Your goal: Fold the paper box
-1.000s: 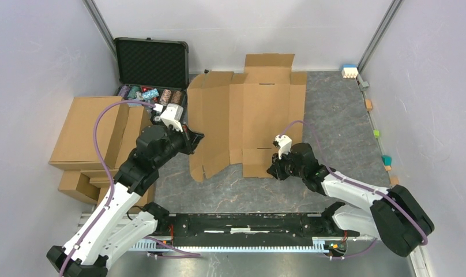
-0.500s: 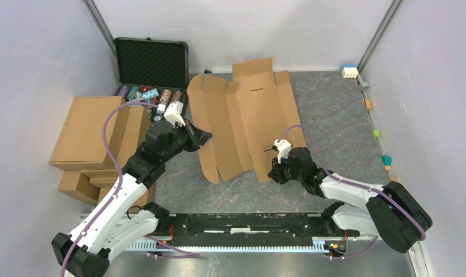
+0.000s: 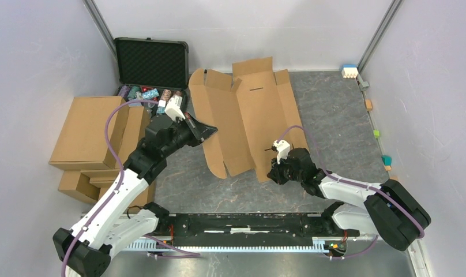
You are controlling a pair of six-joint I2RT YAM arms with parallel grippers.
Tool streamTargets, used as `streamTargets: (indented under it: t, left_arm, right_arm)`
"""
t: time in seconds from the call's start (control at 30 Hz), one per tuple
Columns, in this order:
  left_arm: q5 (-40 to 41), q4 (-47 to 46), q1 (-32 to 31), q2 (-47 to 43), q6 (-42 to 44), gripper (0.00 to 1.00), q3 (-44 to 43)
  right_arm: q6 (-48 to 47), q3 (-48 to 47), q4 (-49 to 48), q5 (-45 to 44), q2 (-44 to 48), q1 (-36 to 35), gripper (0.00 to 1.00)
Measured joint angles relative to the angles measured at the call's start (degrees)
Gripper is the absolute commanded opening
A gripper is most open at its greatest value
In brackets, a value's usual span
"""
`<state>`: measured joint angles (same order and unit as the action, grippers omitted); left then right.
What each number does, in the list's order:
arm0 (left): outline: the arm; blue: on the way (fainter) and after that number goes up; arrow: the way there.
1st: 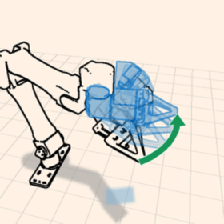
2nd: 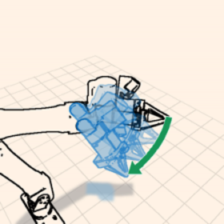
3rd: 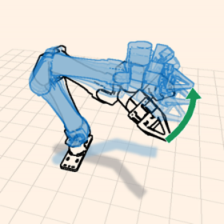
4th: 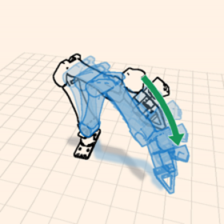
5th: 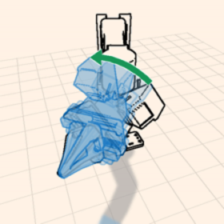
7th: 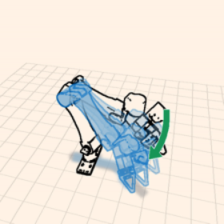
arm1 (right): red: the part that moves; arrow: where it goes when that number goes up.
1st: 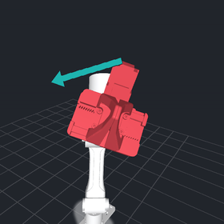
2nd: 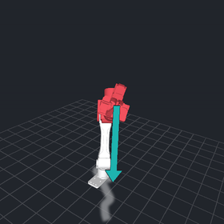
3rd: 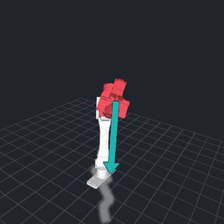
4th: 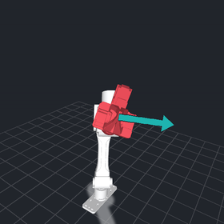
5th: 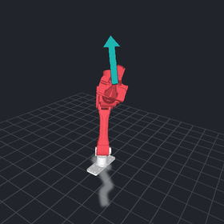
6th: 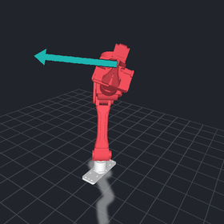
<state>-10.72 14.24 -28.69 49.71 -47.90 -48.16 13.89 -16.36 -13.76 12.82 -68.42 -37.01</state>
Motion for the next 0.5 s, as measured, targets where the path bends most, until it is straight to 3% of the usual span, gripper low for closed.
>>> streamTargets:
  t: [0.27, 0.5]
  left_arm:
    - [-0.7, -3.7, 0.1, 0.1, 0.0, 0.02, 2.9]
    - [0.2, -3.4, -1.6, -2.6, 7.7, 0.02, 5.6]
  right_arm:
    - [0.5, 0.0, -0.2, 0.0, 0.0, -0.1, 0.15]
    - [1.1, 0.0, -0.2, 0.0, -0.1, -0.3, 0.15]
